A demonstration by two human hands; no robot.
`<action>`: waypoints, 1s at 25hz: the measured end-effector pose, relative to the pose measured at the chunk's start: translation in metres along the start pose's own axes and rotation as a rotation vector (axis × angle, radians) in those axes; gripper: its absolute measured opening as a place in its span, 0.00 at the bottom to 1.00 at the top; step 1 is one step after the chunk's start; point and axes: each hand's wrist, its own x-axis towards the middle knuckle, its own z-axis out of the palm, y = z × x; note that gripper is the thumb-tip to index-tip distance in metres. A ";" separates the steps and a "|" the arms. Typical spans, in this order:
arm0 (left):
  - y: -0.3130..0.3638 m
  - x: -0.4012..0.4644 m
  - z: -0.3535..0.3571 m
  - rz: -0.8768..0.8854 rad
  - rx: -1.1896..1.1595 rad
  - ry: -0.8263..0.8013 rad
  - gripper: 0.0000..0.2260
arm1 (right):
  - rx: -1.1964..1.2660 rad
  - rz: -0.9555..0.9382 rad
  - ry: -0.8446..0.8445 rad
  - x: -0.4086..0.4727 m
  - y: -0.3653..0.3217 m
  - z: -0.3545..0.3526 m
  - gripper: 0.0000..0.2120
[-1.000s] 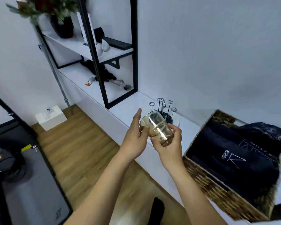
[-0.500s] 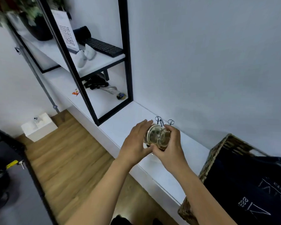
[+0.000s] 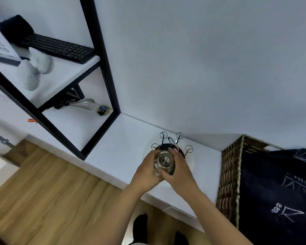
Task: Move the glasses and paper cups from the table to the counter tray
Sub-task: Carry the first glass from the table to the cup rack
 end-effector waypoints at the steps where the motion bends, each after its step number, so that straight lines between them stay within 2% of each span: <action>1: -0.006 0.005 0.000 -0.015 -0.006 -0.030 0.31 | -0.010 0.026 0.016 0.003 0.003 0.007 0.39; 7: -0.035 0.023 0.006 -0.011 0.032 -0.158 0.24 | -0.031 0.178 0.071 0.014 0.020 0.032 0.39; 11: -0.045 0.035 0.012 -0.022 0.026 -0.204 0.23 | -0.049 0.239 0.081 0.022 0.027 0.040 0.39; 15: -0.062 0.042 0.021 -0.056 0.053 -0.332 0.29 | -0.059 0.319 0.100 0.026 0.037 0.049 0.37; 21: -0.067 0.048 0.025 -0.121 0.064 -0.356 0.28 | -0.067 0.338 0.052 0.029 0.039 0.050 0.34; 25: -0.072 0.051 0.027 -0.102 0.087 -0.402 0.32 | -0.080 0.341 0.065 0.030 0.041 0.049 0.33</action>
